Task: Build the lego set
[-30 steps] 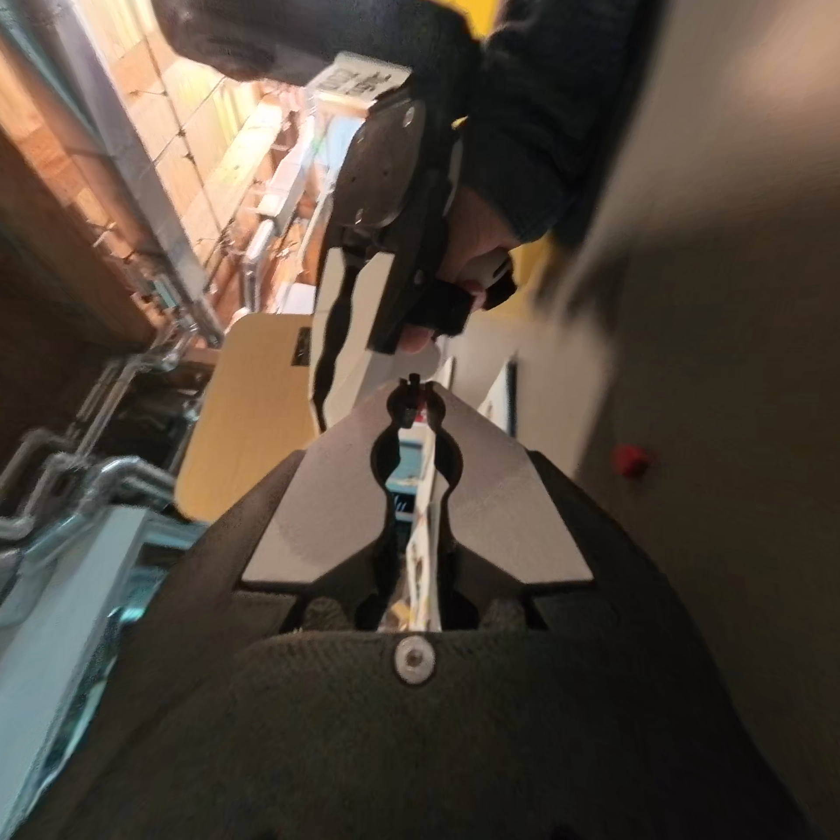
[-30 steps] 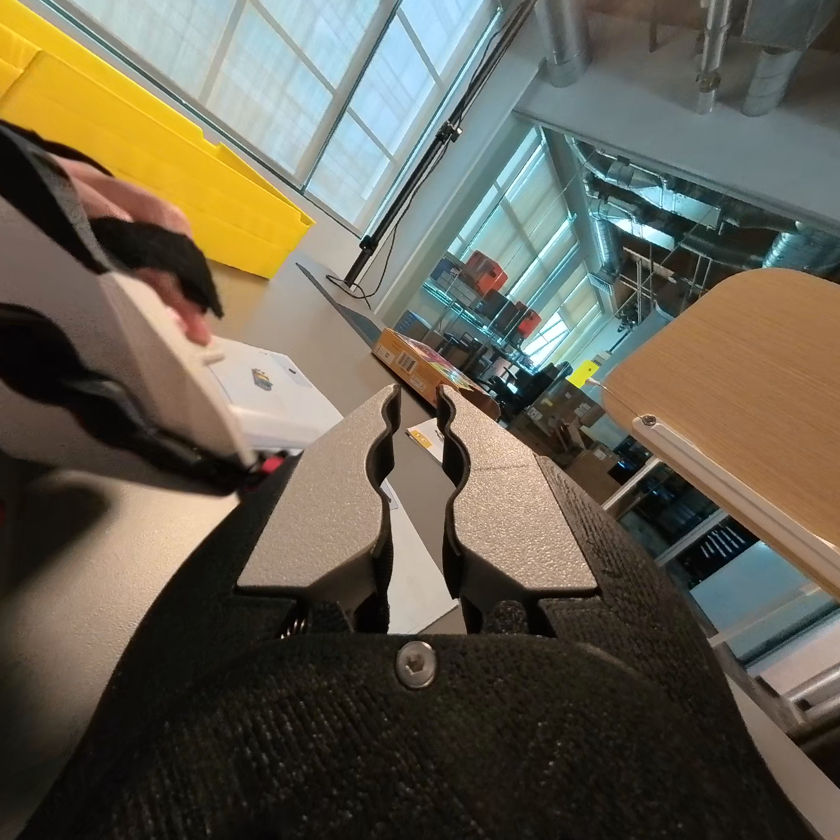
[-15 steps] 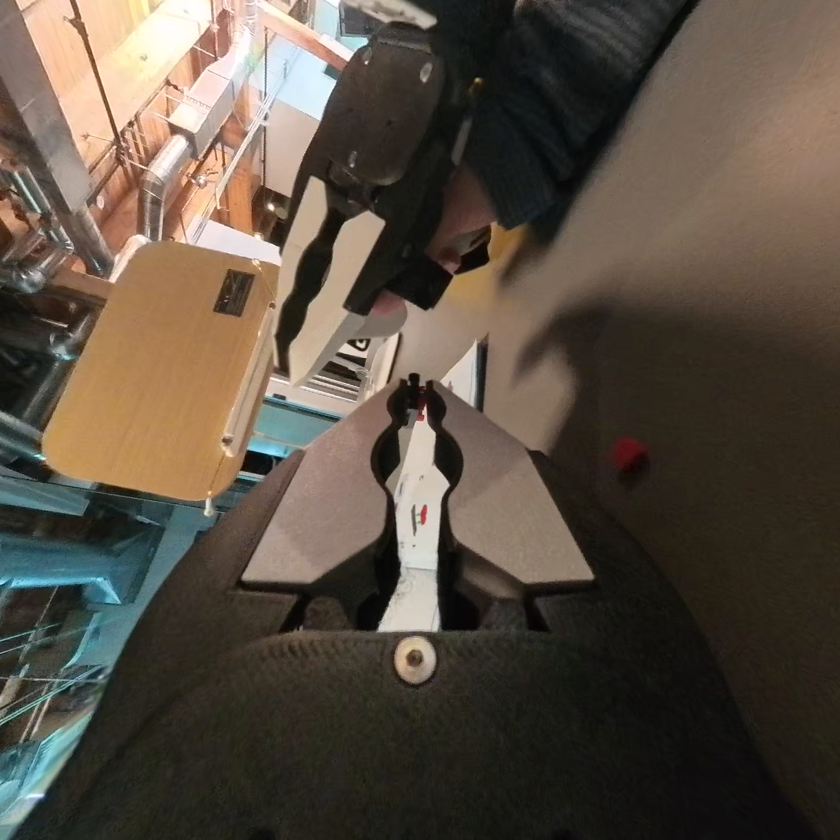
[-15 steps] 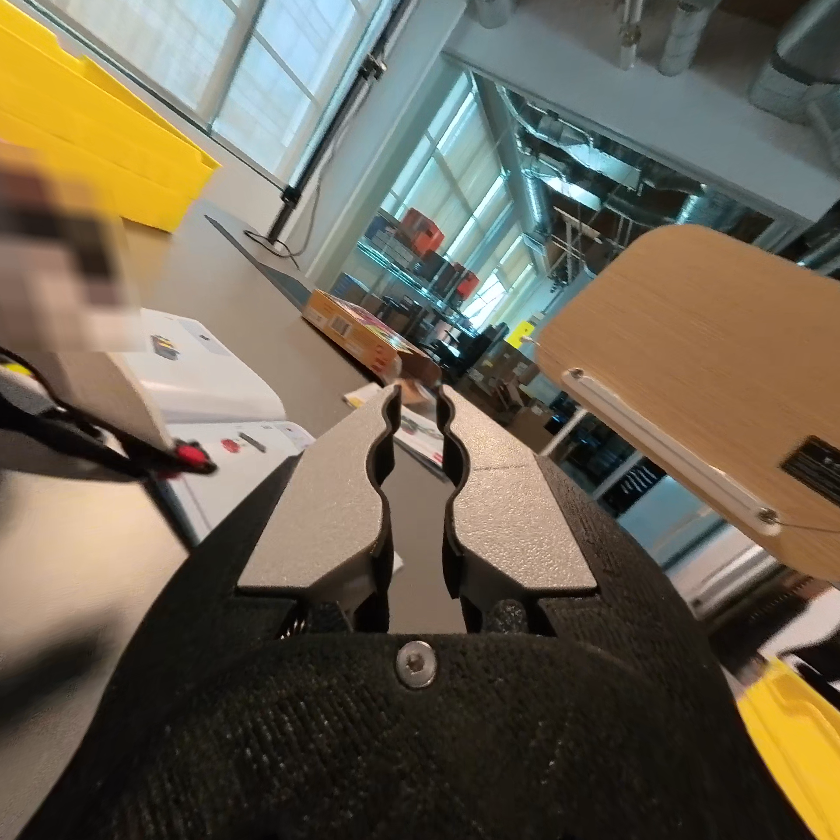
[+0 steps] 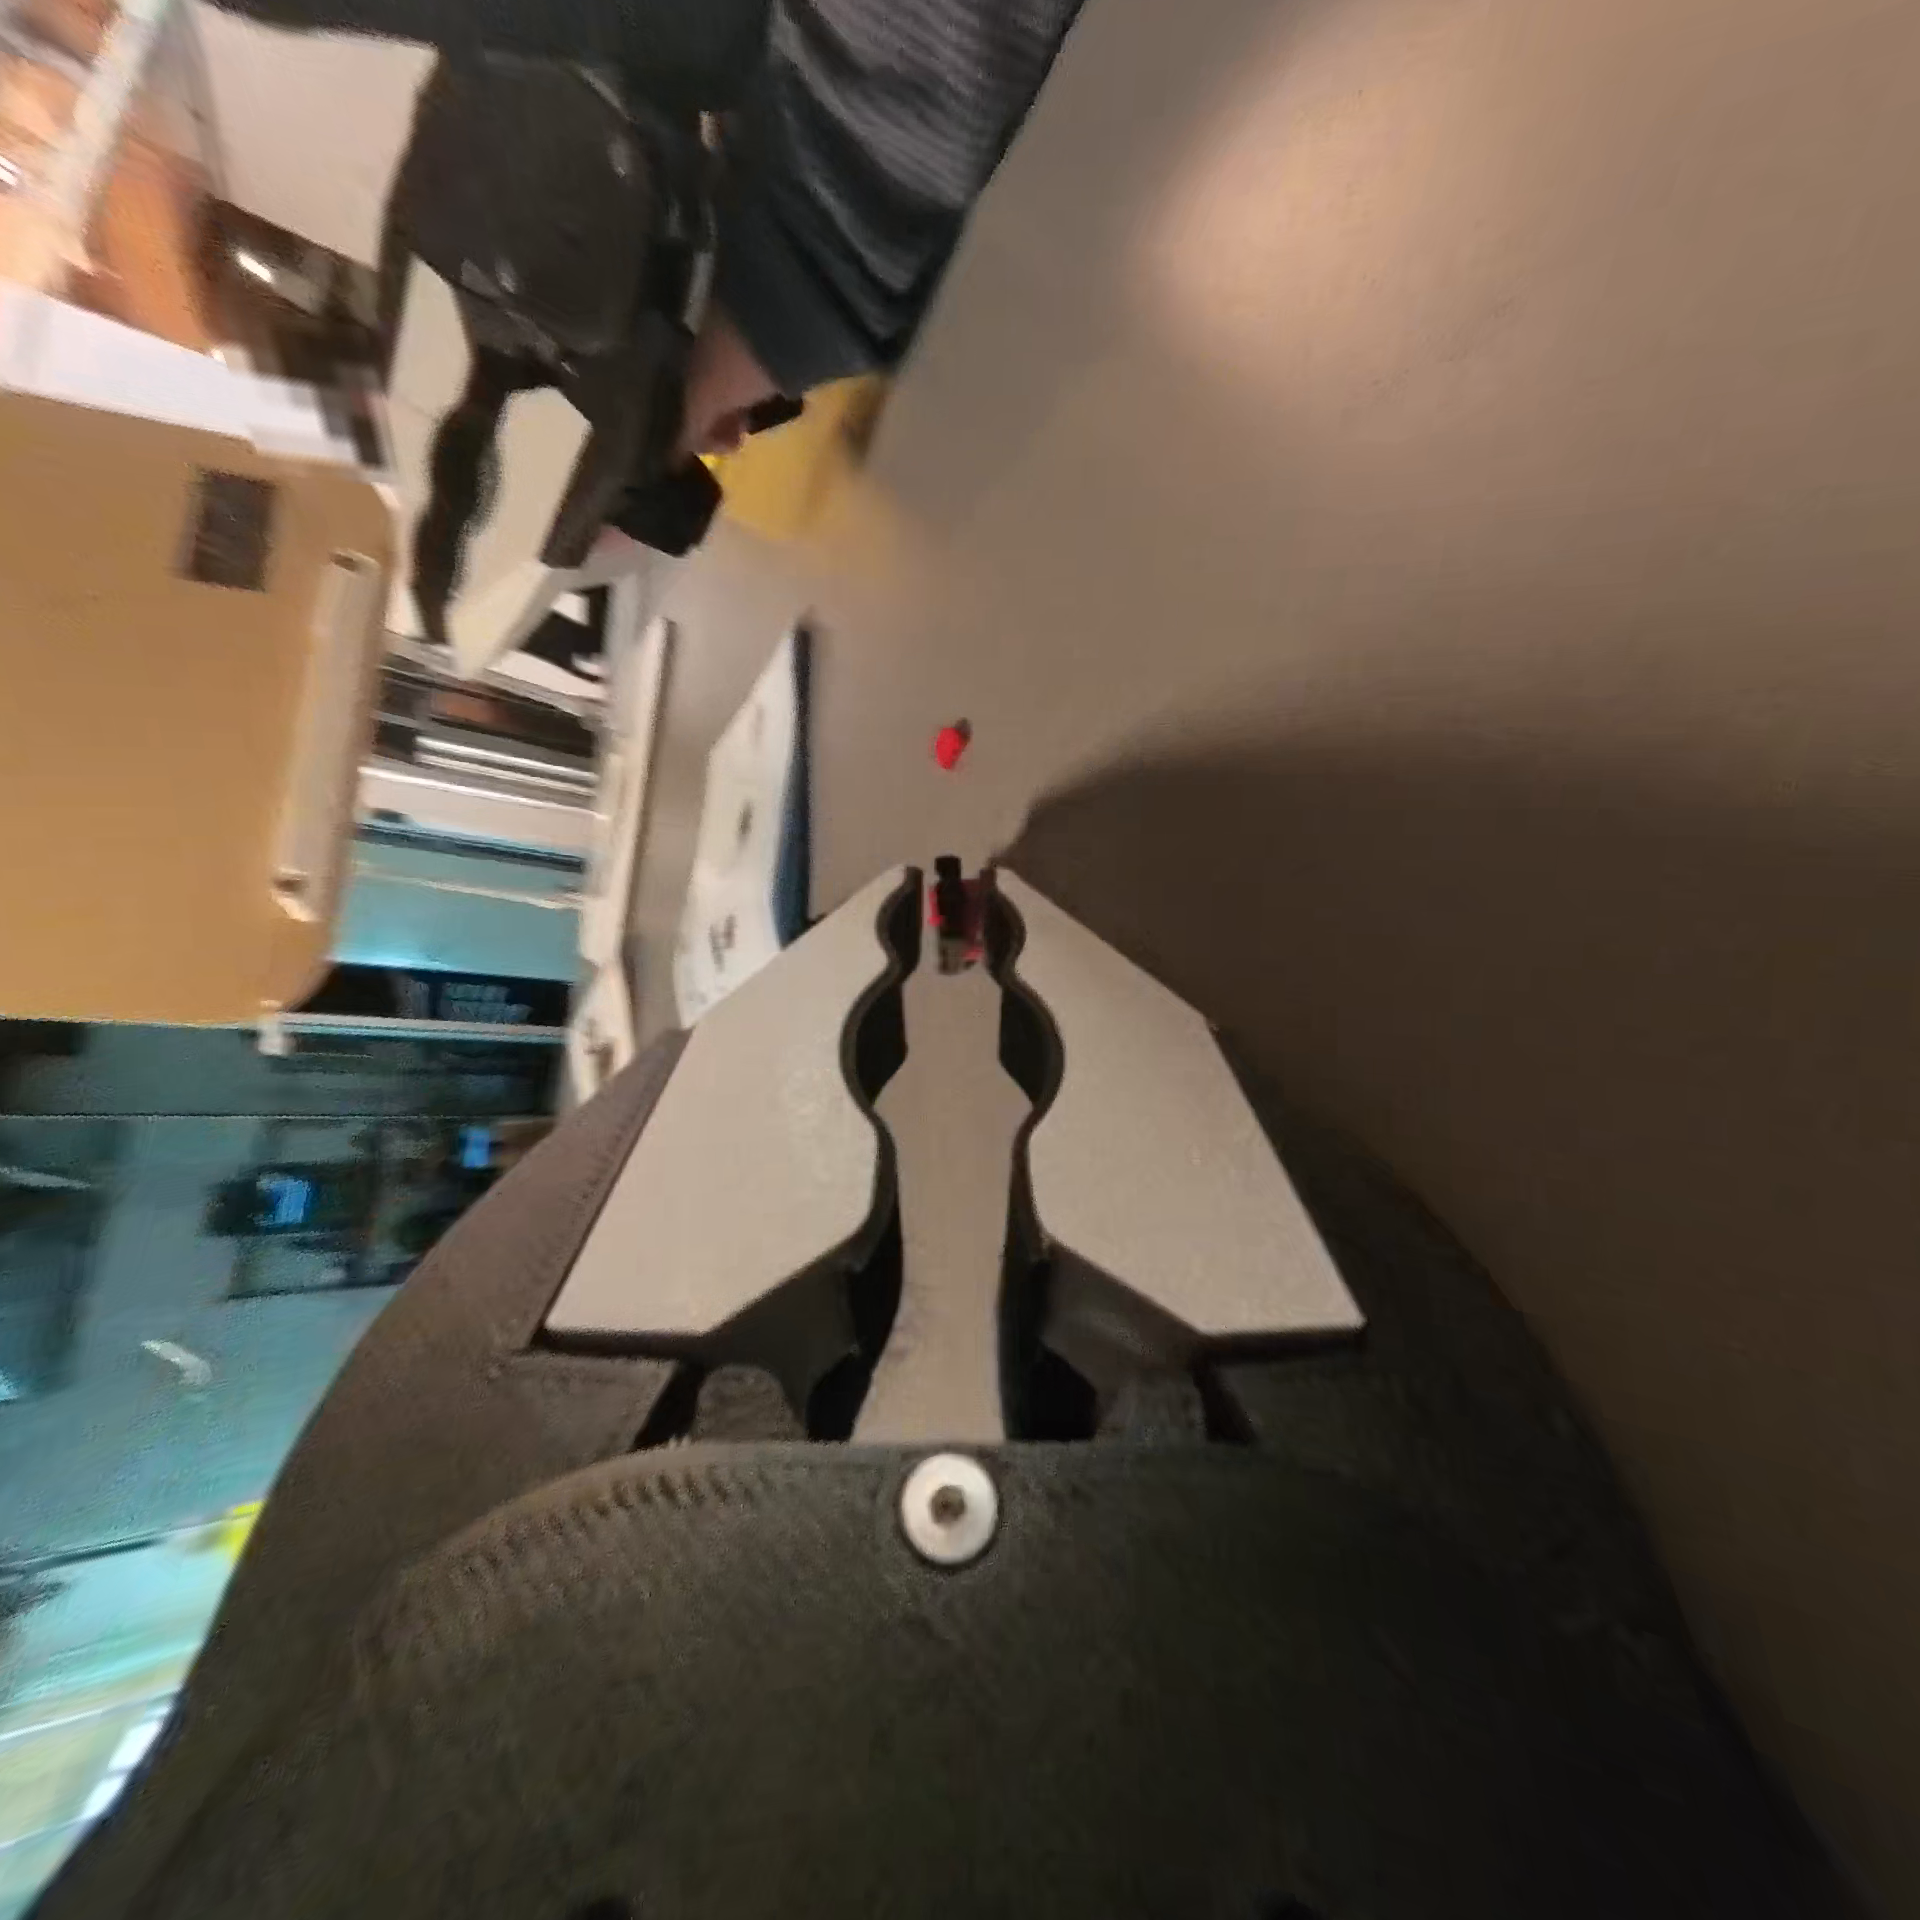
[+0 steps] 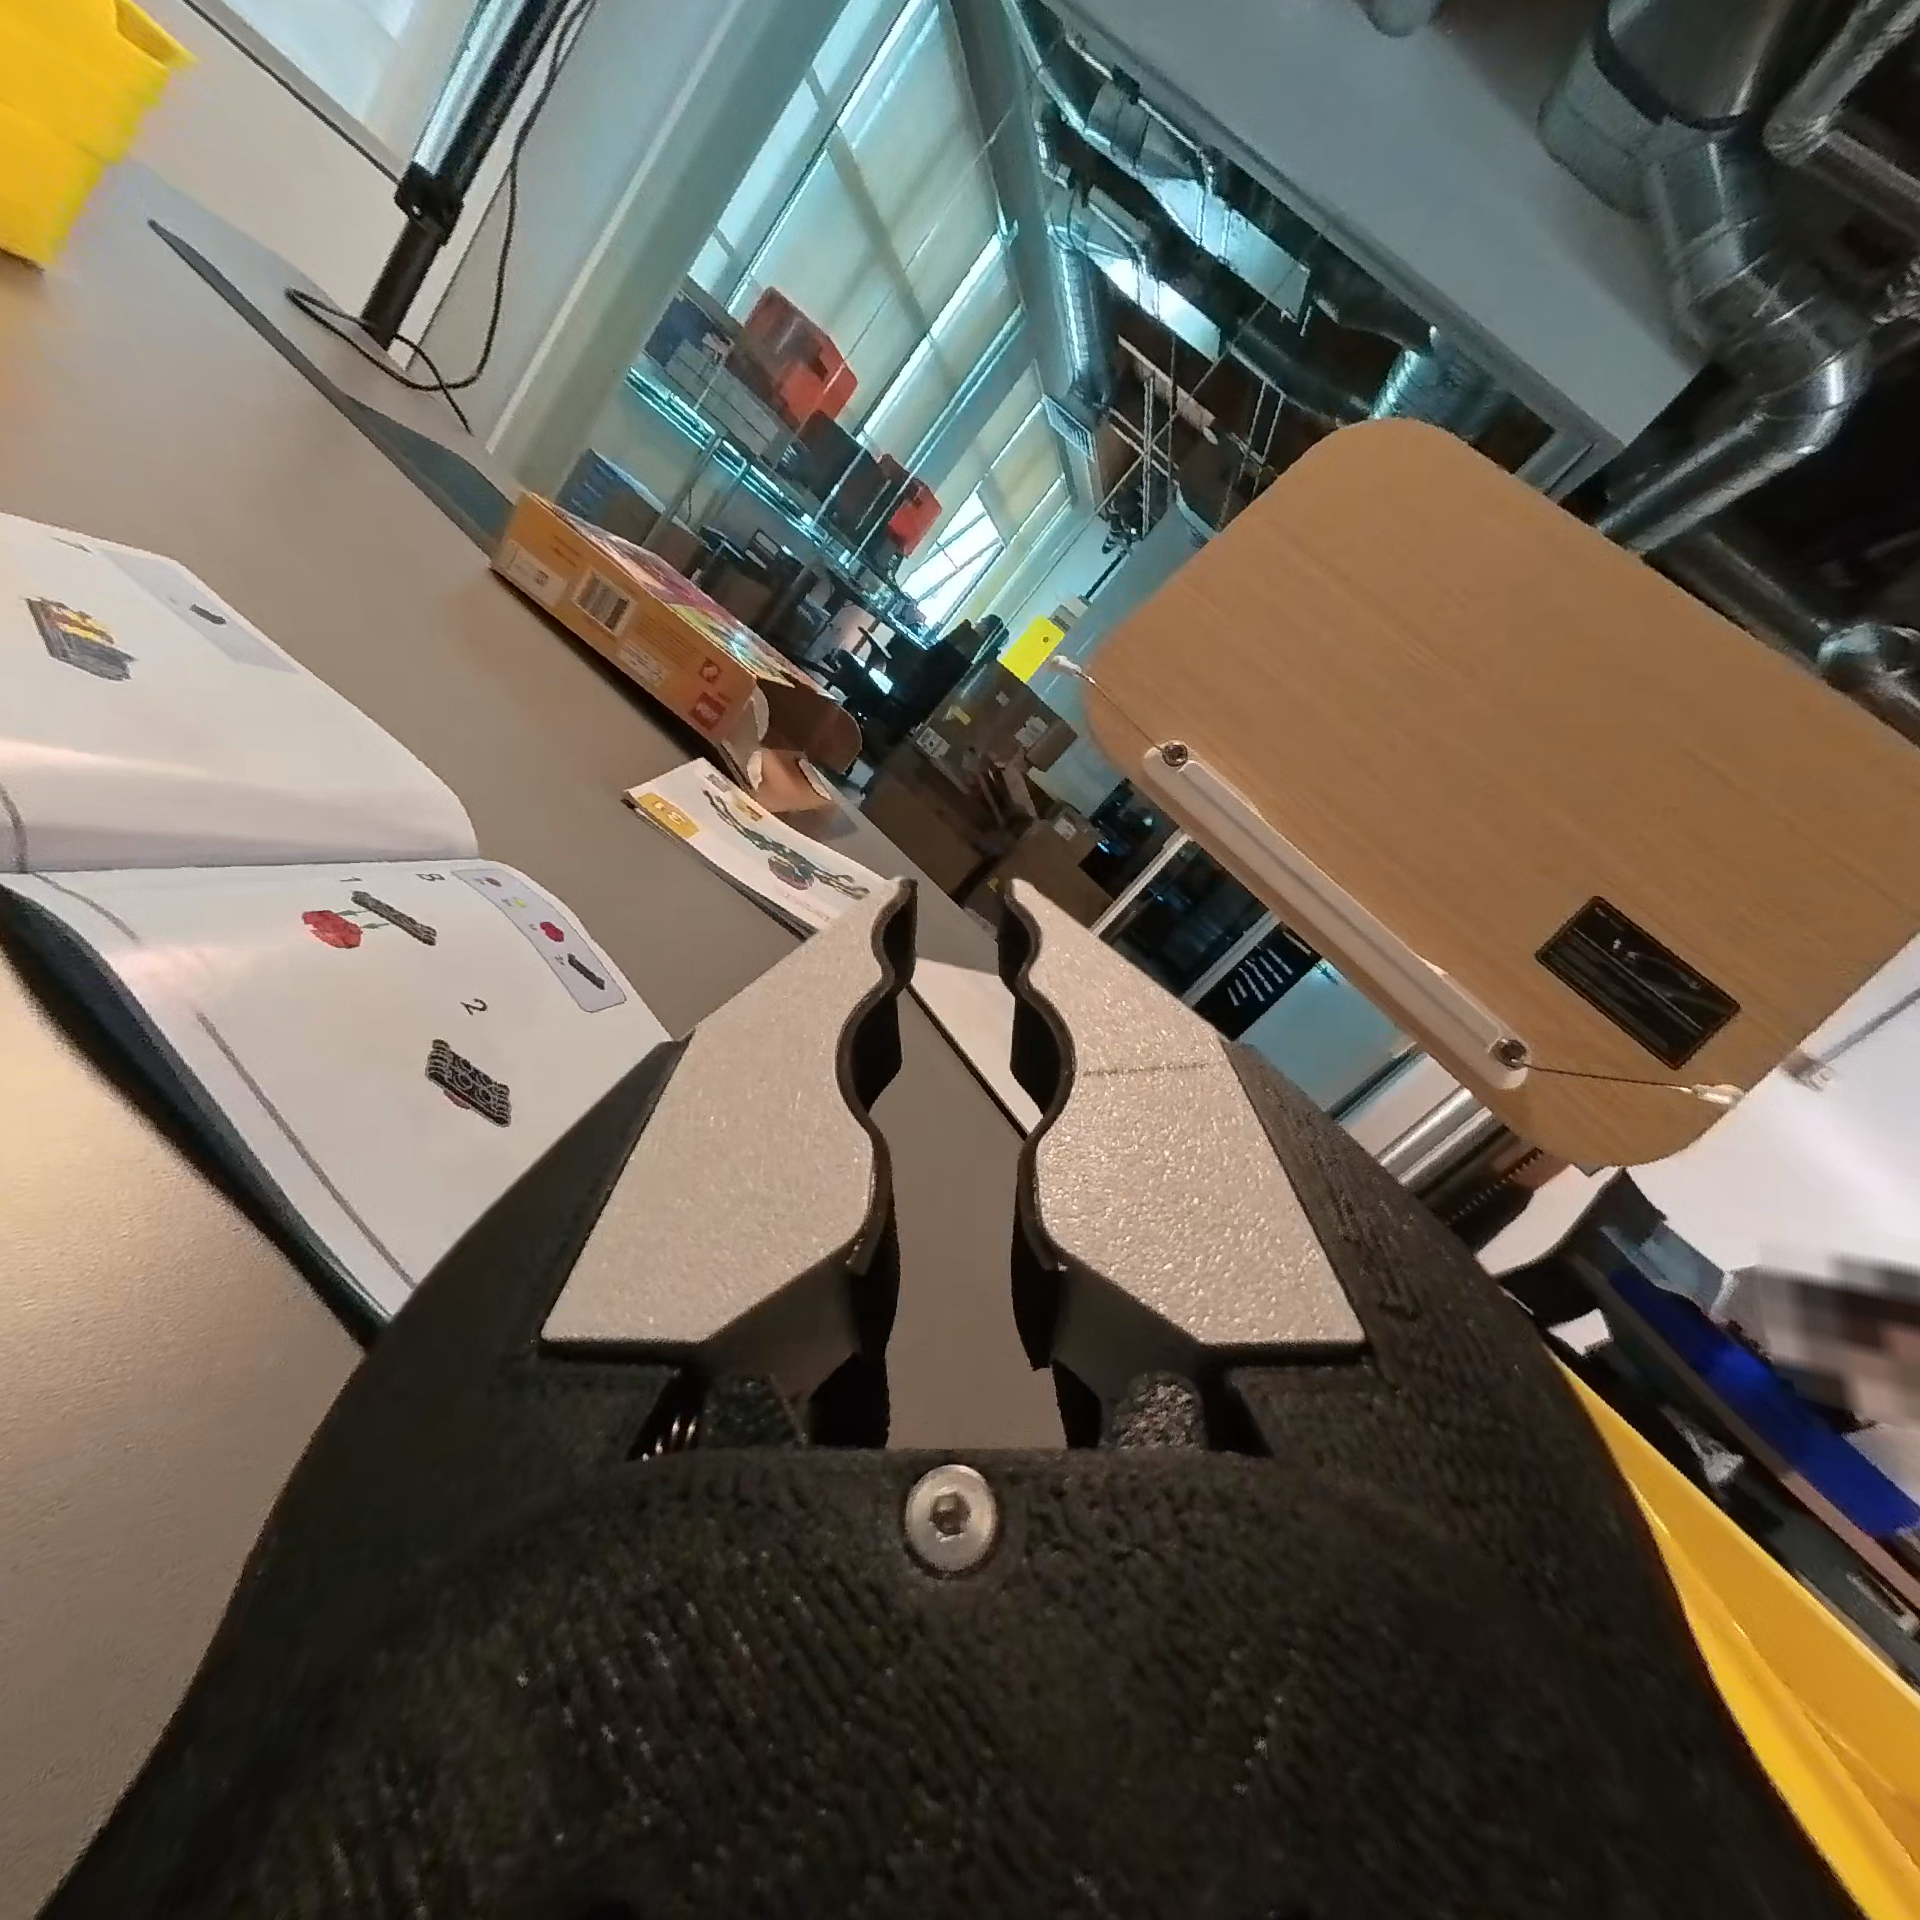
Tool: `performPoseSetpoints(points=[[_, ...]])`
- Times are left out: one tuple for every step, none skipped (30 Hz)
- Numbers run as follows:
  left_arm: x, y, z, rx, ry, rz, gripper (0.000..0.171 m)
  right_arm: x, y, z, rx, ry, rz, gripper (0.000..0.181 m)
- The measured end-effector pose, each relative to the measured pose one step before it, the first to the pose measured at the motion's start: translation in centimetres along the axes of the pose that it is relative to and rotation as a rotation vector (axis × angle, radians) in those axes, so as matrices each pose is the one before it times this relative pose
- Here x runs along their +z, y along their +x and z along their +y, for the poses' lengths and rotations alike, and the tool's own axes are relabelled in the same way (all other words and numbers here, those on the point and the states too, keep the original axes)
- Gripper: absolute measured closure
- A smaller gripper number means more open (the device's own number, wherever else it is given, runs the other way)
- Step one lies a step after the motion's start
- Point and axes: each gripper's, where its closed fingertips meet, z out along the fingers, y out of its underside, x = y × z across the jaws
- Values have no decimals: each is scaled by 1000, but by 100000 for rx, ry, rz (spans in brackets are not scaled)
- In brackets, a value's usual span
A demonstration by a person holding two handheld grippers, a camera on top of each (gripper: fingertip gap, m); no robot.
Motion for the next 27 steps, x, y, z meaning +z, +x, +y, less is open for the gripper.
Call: performPoseSetpoints(points=[[-105, 184, -207, -4129, -451, 4212, 157, 40, 66, 69, 1002, -135, -17, 168], [-32, -92, -168, -4637, -454, 2008, 150, 50, 98, 104, 1338, -310, -24, 168], [-23, -51, -105, -4501, -361, 1882, 144, 4, 16, -23, 1592, 404, -694, 168], [-61, -12, -107, -4395, 15, 2114, 139, -59, -232, -217, 1872, 1289, -2338, 167], [-113, -42, -146, -5041, 693, 1987, 132, -134, -484, -352, 1750, 1660, -4111, 166], [-119, -23, -84, -5901, 621, 2481, 125, -217, -457, -554, 881, 2101, -4001, 164], [-101, -5, -5, -6343, 366, 2990, 117, -293, -400, -794, 267, 2807, -3925, 163], [-56, 6, 54, -6554, 264, 3277, 110, -298, -665, -967, 752, 3161, -6000, 161], [-35, 48, 77, -6251, 324, 3572, 103, -247, -1148, -940, 2692, 2600, -9560, 161], [-18, 13, 25, -5567, 980, 3140, 98, -168, -1778, -758, 6026, 1040, -13897, 161], [-44, -54, -35, -4732, 1633, 2325, 96, -102, -2308, -418, 9459, -1406, -17420, 160], [-72, -191, -100, -3501, 2189, 1049, 96, 17, -2510, 23, 11569, -3992, -18253, 160], [-129, -286, -129, -2400, 1861, 103, 97, 145, -2357, 473, 10529, -5882, -16582, 158], [-149, -371, -180, -1570, 1639, -690, 97, 303, -1661, 781, 5720, -6439, -10953, 157], [-166, -336, -214, -1064, 1842, -966, 97, 443, -729, 868, 90, -5613, -3516, 160], [-152, -300, -175, -792, 1695, -999, 98, 504, -491, 897, -2160, -5464, -1559, 165], [-130, -259, -117, -382, 1215, -933, 98, 577, -489, 808, -336, -5136, -2115, 166], [-77, -240, -8, -75, 455, -813, 99, 572, -596, 619, 1547, -4005, -3592, 165], [-60, -161, 108, -75, -299, -247, 99, 513, -520, 483, 1357, -2640, -3498, 163], [-26, -94, 177, -343, -810, 346, 99, 449, -130, 404, 105, -1775, -1040, 163], [-21, -26, 194, -652, -890, 716, 99, 341, -24, 392, -209, -1676, -376, 163], [-31, 15, 155, -995, -698, 1133, 99, 220, -75, 304, 509, -1677, -958, 163], [-29, 30, 98, -1239, -314, 1063, 100, 84, -16, 101, 382, -917, -393, 163], [-26, 11, 28, -1078, -72, 874, 100, 3, -26, -4, -505, 2, 102, 163], [-39, 5, 12, -586, 61, 577, 100, -8, -29, -19, -495, 130, 151, 164], [-34, -1, 13, -271, -6, 287, 101, 35, 13, 32, -141, -267, 183, 164], [-29, 43, 27, -100, -116, 540, 103, 68, 7, 60, -84, -611, 46, 164]])
